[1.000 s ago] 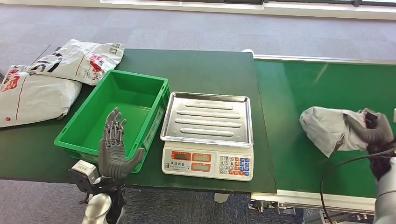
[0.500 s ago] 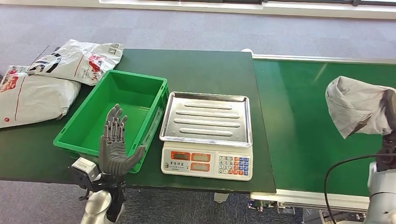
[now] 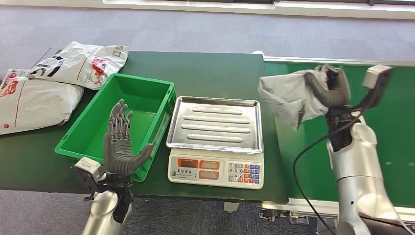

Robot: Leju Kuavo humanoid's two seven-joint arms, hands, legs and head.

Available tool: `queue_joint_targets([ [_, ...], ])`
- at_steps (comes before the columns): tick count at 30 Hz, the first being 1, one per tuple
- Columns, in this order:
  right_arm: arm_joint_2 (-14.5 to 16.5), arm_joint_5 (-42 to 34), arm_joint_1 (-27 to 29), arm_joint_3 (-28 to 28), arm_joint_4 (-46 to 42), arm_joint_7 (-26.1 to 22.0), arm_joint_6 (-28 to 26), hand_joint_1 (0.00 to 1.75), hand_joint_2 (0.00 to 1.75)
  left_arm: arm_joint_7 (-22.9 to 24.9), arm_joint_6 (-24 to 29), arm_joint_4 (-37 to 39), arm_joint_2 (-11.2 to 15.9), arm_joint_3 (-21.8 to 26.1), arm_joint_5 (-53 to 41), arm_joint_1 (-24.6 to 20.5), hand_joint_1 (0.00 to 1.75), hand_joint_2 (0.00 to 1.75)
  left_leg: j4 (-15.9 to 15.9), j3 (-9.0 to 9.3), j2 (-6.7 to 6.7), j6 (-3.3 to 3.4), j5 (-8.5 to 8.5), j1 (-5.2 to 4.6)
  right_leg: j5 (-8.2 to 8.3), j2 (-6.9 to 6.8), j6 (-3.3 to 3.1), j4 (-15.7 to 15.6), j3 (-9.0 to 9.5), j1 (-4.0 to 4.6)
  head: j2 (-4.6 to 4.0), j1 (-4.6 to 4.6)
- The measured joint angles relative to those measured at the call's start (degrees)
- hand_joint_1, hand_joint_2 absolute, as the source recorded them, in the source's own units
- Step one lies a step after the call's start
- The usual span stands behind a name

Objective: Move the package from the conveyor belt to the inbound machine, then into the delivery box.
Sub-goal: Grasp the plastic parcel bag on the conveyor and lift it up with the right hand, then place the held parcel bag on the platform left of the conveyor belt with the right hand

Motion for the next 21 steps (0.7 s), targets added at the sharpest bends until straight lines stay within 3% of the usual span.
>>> queue_joint_targets([
  [6,5.1,-1.6,-1.6,8.0,1.6,1.8,0.0,1.75,1.75,0.0,1.3,-0.7,0.0,0.5,-0.3,-0.4,0.0,1.75,0.0,-0.11,-0.13,-0.04,0.02,0.04,-0.03,-0.11,-0.04,0.0,-0.06,0.03,0.0,0.0],
  [13,10.0,-1.3,-3.0,13.7,4.4,4.5,0.0,1.75,1.75,0.0,2.0,-1.3,0.0,2.1,-0.5,-0.8,0.0,1.75,0.0,-0.13,-0.12,-0.04,0.02,0.04,-0.03,-0.12,-0.05,0.0,-0.11,0.03,0.0,0.0],
  [17,11.1,-0.1,-3.6,15.5,6.4,6.9,0.0,0.61,1.75,0.0,2.0,-1.3,0.0,2.7,-0.6,-1.1,0.0,1.75,0.0,-0.13,-0.12,-0.05,0.03,0.03,-0.02,-0.11,-0.06,0.0,-0.1,0.02,0.01,0.0],
  [21,11.9,3.4,-5.5,18.0,11.6,13.4,0.1,0.61,1.75,0.8,1.9,-1.3,0.0,2.9,-0.8,-2.0,0.0,1.75,0.0,-0.11,-0.07,-0.05,0.03,0.03,0.02,-0.05,-0.1,0.0,-0.11,0.03,0.01,0.0],
])
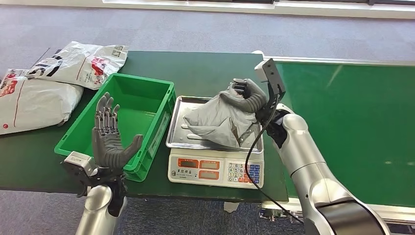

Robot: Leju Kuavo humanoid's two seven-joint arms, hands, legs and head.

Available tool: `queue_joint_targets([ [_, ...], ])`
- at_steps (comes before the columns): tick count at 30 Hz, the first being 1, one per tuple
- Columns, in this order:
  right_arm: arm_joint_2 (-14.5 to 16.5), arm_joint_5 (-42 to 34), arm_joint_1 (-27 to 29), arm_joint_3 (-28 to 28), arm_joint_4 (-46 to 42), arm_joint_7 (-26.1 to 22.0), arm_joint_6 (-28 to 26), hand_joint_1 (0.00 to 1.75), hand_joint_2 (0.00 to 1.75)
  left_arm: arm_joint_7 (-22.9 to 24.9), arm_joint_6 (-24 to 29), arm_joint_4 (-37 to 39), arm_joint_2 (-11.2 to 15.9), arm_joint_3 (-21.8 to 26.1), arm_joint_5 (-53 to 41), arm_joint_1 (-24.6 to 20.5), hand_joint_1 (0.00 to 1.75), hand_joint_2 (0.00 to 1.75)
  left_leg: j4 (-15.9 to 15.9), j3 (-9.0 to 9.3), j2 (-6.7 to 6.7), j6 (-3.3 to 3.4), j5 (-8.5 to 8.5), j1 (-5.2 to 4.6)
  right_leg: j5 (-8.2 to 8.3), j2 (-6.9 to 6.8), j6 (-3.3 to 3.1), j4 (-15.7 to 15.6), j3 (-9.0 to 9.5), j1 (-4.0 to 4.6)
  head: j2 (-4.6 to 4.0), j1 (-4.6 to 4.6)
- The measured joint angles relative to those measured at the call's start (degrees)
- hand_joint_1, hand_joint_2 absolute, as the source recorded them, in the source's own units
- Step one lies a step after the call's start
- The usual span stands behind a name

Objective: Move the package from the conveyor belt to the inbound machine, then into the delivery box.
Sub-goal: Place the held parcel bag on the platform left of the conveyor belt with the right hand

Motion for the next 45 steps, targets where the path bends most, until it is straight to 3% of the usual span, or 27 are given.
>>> queue_joint_targets([
  [10,1.2,0.9,-2.1,2.6,7.2,0.8,1.2,0.61,1.75,0.5,0.0,0.0,0.0,0.5,-0.2,-0.8,0.0,1.75,0.0,0.01,0.02,-0.03,0.02,0.0,0.01,0.0,0.0,0.0,0.0,0.0,0.0,0.0],
  [14,1.3,1.0,-2.5,2.7,8.1,0.9,1.2,0.0,1.75,0.5,0.0,0.0,0.0,0.6,-0.2,-0.8,0.0,1.75,0.0,0.01,0.02,-0.03,0.02,0.0,0.01,0.0,0.0,0.0,0.0,0.0,-0.01,0.0],
  [21,1.3,1.6,-2.8,2.7,12.2,3.8,1.4,0.0,1.75,1.6,0.1,0.0,0.0,0.7,-0.2,-0.8,0.0,1.75,0.0,0.03,0.02,-0.04,0.03,0.0,0.01,0.0,0.0,0.0,0.01,0.0,-0.01,0.0],
  [25,1.3,0.4,-2.3,2.5,13.9,1.1,1.5,0.0,1.75,4.4,0.2,0.1,0.0,0.9,-0.7,-0.8,0.0,1.75,0.0,0.05,0.04,-0.04,0.03,0.0,0.02,0.03,0.0,0.0,-0.01,0.0,-0.01,0.0],
  [28,1.1,-2.0,-1.5,1.3,13.5,-3.6,1.5,0.0,1.75,6.7,0.3,0.5,0.0,0.9,-2.5,-1.0,0.0,1.75,0.0,0.06,0.05,-0.05,0.04,0.0,0.03,0.03,-0.01,0.0,-0.05,0.0,0.0,-0.01],
  [32,-0.7,-6.8,0.9,-1.9,5.8,-9.9,1.5,0.0,1.75,12.8,-0.4,1.6,0.0,-0.6,-9.4,-4.0,0.0,1.75,0.1,-0.06,-0.1,0.0,0.12,-0.01,0.08,-0.13,-0.02,0.0,-0.13,-0.01,0.0,-0.01],
  [36,-3.1,-9.3,3.6,-5.2,-6.2,-7.3,1.2,0.0,1.75,16.7,-0.7,4.1,0.0,-3.2,-13.6,-9.4,0.0,1.75,0.1,-0.1,0.03,0.01,0.14,-0.04,0.21,0.0,0.0,0.0,-0.15,-0.04,0.0,0.01],
  [45,-8.1,-8.6,10.4,-10.7,-20.7,-8.6,1.1,0.0,1.75,25.7,-3.3,11.5,-0.9,-9.6,-23.5,-20.0,0.0,1.75,0.1,-0.1,0.13,0.02,0.16,-0.04,0.3,0.12,0.02,0.0,-0.23,-0.03,-0.01,0.01],
])
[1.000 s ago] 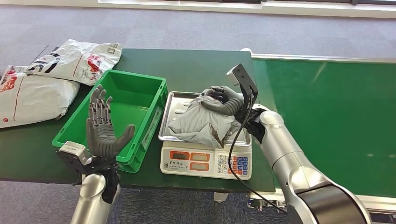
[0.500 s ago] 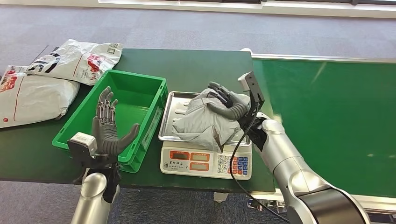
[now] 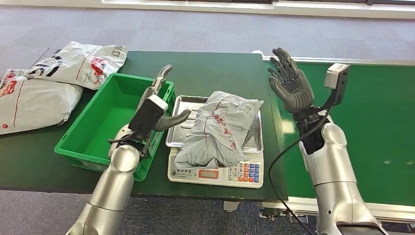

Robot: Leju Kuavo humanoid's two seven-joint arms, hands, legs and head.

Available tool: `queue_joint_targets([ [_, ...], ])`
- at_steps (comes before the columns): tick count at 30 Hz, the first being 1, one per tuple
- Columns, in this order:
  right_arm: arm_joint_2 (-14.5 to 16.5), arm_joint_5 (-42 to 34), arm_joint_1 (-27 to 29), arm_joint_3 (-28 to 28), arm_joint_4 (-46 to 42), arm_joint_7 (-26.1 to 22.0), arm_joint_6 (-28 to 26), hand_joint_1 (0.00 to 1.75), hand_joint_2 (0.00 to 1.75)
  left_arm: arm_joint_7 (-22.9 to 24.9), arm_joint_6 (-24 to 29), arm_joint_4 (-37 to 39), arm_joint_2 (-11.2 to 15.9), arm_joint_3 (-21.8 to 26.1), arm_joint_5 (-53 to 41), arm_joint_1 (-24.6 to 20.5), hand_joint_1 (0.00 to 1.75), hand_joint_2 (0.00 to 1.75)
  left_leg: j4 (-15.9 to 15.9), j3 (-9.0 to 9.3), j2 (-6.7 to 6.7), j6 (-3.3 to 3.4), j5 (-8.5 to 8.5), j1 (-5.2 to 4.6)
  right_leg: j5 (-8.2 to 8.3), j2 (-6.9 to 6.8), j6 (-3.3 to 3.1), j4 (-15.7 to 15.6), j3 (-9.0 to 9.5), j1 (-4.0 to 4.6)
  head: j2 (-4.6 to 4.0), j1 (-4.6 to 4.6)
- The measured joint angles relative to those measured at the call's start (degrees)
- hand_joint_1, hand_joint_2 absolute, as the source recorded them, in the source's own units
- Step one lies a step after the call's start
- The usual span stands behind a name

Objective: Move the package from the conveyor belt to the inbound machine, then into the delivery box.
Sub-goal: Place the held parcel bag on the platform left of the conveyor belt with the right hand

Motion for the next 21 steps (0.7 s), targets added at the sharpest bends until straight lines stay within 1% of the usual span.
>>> queue_joint_targets([
  [3,-2.2,-0.2,3.8,-2.7,-2.9,-2.3,0.0,0.0,1.75,2.7,-1.8,3.6,-1.1,-2.5,-2.1,-3.6,0.0,1.75,0.0,-0.02,-0.07,0.01,0.0,-0.03,0.01,-0.04,0.01,0.0,0.04,-0.04,0.01,0.01],
  [5,-3.2,0.4,6.1,-4.4,-5.3,-3.9,0.0,0.0,1.75,3.7,-2.7,6.6,-1.9,-4.0,-3.3,-5.8,0.0,1.75,0.0,-0.03,-0.07,0.01,-0.01,-0.08,0.01,-0.04,0.02,0.0,0.01,-0.08,0.01,0.01],
  [7,-3.9,1.5,8.2,-6.3,-8.5,-4.3,0.0,0.0,1.75,4.3,-3.6,10.1,-3.1,-5.5,-4.3,-8.1,0.0,1.75,0.0,-0.04,-0.03,0.02,-0.02,-0.1,0.01,-0.02,0.03,0.0,-0.02,-0.1,0.01,0.0],
  [9,-4.2,3.2,10.1,-8.1,-11.7,-4.8,0.0,0.0,1.75,5.8,-5.1,13.9,-4.4,-7.1,-5.8,-10.3,0.0,1.75,0.0,-0.04,-0.02,0.03,-0.02,-0.1,0.01,-0.01,0.03,0.0,-0.04,-0.1,0.0,0.0],
  [13,-4.2,6.1,14.7,-11.5,-19.3,-7.8,0.0,0.0,1.75,10.0,-7.3,23.4,-7.2,-10.5,-10.2,-14.4,0.0,1.75,0.0,-0.09,-0.02,0.03,-0.03,-0.1,0.01,-0.01,0.03,0.0,-0.04,-0.09,0.01,0.0],
  [17,-4.2,6.8,17.5,-13.4,-24.8,-8.3,0.0,0.0,1.75,10.6,-7.3,30.1,-9.1,-12.2,-11.3,-16.6,0.0,1.75,0.0,-0.09,0.24,0.04,-0.05,-0.1,0.01,0.24,0.03,0.0,-0.11,-0.09,0.01,0.01],
  [21,-4.1,7.0,18.7,-14.1,-27.4,-8.2,0.0,0.0,1.75,10.7,-7.3,33.5,-10.0,-12.6,-11.5,-17.9,0.0,1.75,0.0,-0.09,0.25,0.04,-0.04,-0.1,0.02,0.28,0.03,0.0,-0.12,-0.09,0.0,-0.01],
])
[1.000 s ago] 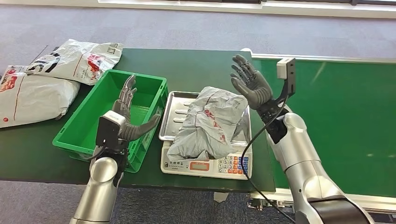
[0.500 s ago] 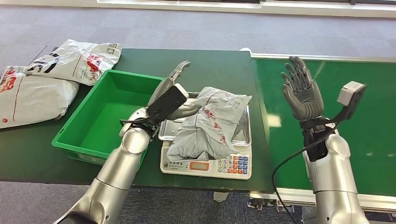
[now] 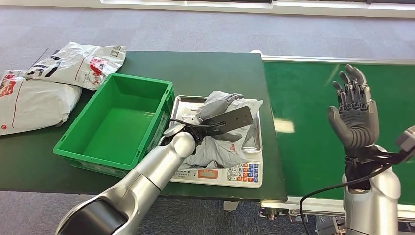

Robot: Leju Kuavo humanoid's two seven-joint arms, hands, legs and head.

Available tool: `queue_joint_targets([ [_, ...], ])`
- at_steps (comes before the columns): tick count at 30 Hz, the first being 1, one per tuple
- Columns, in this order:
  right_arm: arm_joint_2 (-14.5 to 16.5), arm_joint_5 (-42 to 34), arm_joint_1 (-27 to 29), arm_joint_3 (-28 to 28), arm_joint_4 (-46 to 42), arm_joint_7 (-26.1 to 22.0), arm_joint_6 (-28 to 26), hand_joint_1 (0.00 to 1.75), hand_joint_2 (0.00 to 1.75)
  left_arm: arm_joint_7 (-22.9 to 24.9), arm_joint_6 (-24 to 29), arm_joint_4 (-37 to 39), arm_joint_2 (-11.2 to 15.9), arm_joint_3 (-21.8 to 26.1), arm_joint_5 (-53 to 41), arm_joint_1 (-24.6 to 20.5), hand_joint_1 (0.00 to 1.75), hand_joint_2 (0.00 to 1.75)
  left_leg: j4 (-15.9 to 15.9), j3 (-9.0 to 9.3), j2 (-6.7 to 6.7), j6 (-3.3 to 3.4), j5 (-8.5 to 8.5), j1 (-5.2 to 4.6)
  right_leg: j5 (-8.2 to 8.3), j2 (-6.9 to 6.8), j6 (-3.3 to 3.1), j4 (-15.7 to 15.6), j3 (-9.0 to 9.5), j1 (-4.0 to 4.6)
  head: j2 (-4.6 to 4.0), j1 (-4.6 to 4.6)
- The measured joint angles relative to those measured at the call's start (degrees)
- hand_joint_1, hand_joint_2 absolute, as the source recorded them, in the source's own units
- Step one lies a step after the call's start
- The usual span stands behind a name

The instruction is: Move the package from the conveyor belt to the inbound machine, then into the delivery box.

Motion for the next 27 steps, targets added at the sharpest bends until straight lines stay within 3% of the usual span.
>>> queue_joint_targets([
  [9,0.0,0.1,0.9,-0.2,-1.9,-0.1,0.0,0.0,1.75,0.1,0.0,2.9,-0.6,-0.7,-0.1,-0.8,0.0,1.75,0.0,0.0,0.0,0.0,0.01,0.0,0.02,0.0,0.02,0.0,0.01,-0.01,0.01,0.01],
  [12,0.2,2.3,1.7,-0.6,-3.3,-2.1,0.0,0.0,1.75,1.7,-1.0,4.0,-0.6,-1.2,-0.9,-1.2,0.0,1.75,0.0,0.01,-0.04,0.0,0.01,0.0,0.01,-0.04,0.02,0.0,0.02,-0.01,0.01,0.01],
  [17,2.4,9.0,9.1,-3.4,-11.1,-5.2,0.1,0.0,1.75,6.4,-3.4,8.9,-0.7,-3.9,-2.0,-1.6,0.03,1.75,0.0,0.02,-0.18,0.02,-0.04,0.02,-0.09,-0.17,0.01,0.0,0.08,0.02,0.0,0.01],
  [18,3.0,9.5,11.3,-4.1,-12.5,-5.6,0.3,0.0,1.75,7.0,-3.7,10.1,-0.7,-4.6,-2.1,-1.9,0.14,1.75,0.0,0.03,-0.19,0.02,-0.07,0.02,-0.11,-0.18,0.0,0.0,0.09,0.02,0.0,0.0],
  [21,5.0,9.1,16.7,-6.4,-15.4,-6.8,0.9,0.0,1.75,8.2,-4.7,13.2,-0.7,-6.2,-2.2,-3.2,1.42,1.75,-0.1,0.08,-0.16,0.0,-0.16,0.02,-0.17,-0.17,-0.01,0.0,0.15,0.02,0.01,0.01],
  [22,5.6,8.5,18.1,-7.1,-16.1,-7.2,0.9,0.0,1.75,8.4,-5.1,14.1,-0.7,-6.5,-2.1,-3.7,1.75,1.75,-0.1,0.14,-0.14,-0.01,-0.21,0.02,-0.2,-0.16,-0.01,0.0,0.21,0.02,0.01,0.01],
  [27,7.8,5.8,20.8,-8.1,-16.9,-8.0,0.9,0.0,1.75,9.1,-7.3,17.3,1.2,-6.8,-1.9,-6.1,1.75,1.75,-0.2,0.34,0.2,-0.06,-0.55,0.02,-0.42,0.1,-0.08,0.0,0.78,0.01,0.01,0.01],
])
